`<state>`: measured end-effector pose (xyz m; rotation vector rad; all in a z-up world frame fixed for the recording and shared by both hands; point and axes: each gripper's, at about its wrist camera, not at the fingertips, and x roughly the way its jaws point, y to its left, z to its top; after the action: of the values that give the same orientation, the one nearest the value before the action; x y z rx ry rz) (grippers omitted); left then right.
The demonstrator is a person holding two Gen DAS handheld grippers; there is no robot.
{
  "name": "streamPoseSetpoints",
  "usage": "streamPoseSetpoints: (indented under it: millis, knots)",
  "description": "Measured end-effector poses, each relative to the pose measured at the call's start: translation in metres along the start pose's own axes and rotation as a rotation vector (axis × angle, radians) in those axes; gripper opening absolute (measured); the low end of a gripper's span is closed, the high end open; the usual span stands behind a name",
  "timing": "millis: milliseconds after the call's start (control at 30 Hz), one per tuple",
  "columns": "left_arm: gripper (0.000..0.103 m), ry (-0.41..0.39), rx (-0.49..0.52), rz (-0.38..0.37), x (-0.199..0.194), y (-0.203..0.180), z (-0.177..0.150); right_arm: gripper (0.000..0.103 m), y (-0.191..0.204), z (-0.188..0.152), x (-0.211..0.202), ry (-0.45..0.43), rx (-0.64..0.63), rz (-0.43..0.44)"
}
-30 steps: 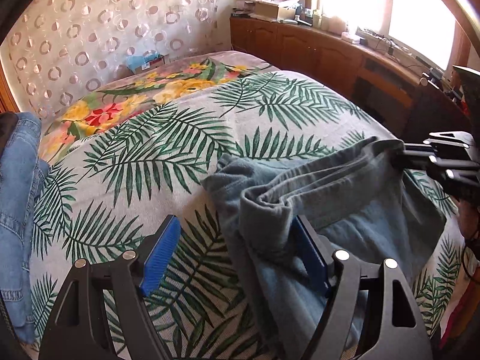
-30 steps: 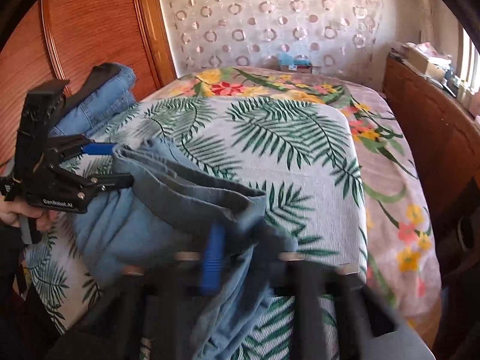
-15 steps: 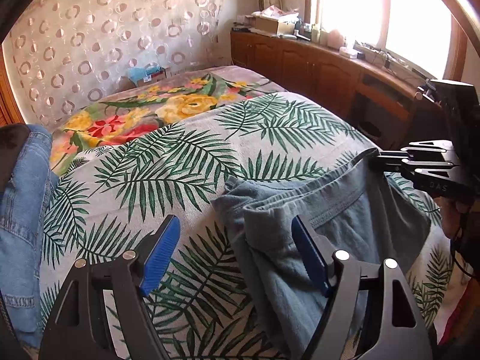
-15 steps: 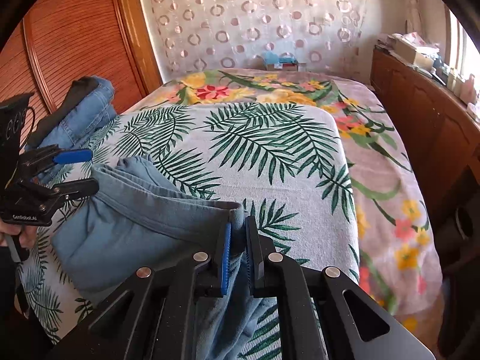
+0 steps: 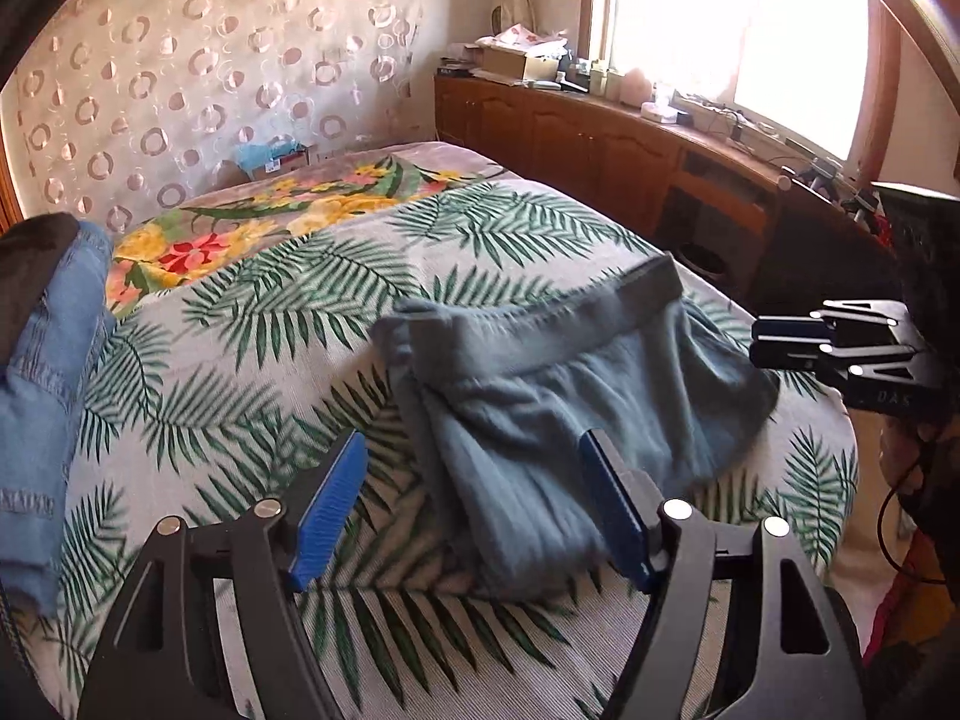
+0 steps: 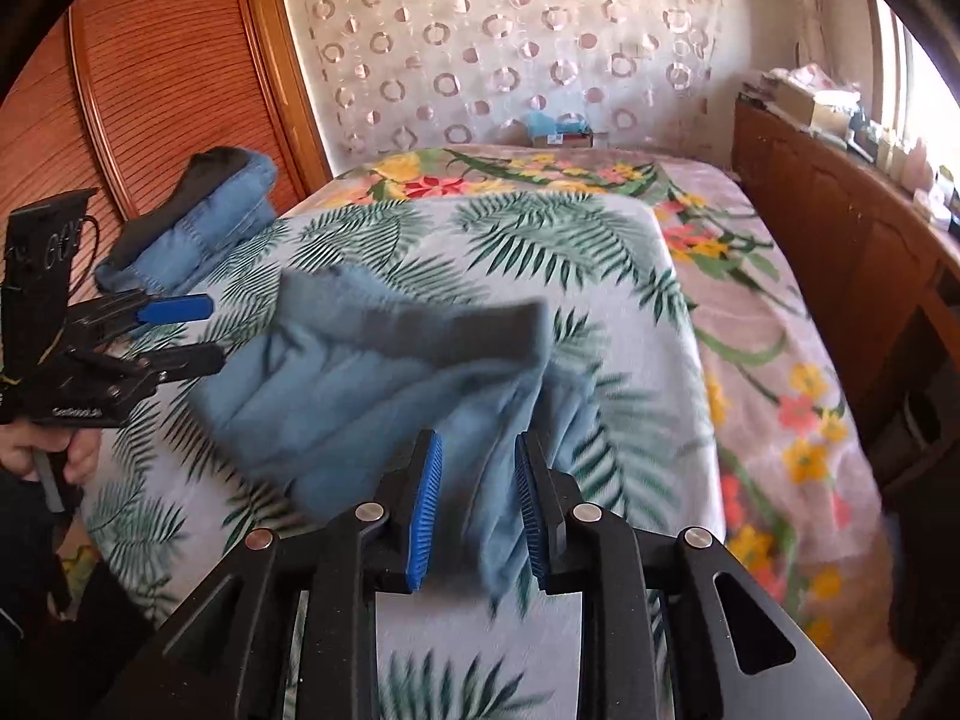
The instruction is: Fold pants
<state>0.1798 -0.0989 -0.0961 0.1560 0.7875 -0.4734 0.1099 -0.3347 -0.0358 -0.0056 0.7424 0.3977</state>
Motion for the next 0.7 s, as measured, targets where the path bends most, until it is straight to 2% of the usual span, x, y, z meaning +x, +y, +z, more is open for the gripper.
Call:
streamPoseSetpoints:
  millis: [200, 300, 667, 700]
  knots:
    - [0.071, 0.018, 0.000, -0.005, -0.002, -0.011, -0.015, 0.026, -0.003, -0.016, -0.010, 0.002, 0.034, -0.004]
    - [0.062, 0.034, -0.002, -0.012, 0.001, -0.013, -0.020, 0.026, -0.005, -0.018, -0.010, 0.010, 0.045, 0.003]
    - [0.062, 0.084, -0.013, 0.016, 0.019, -0.010, -0.030, 0.026, 0.002, -0.022, 0.000, 0.016, 0.016, -0.009]
    - [0.062, 0.086, -0.014, 0.018, 0.019, -0.010, -0.030, 0.023, 0.004, -0.023, 0.000, 0.014, 0.008, -0.012]
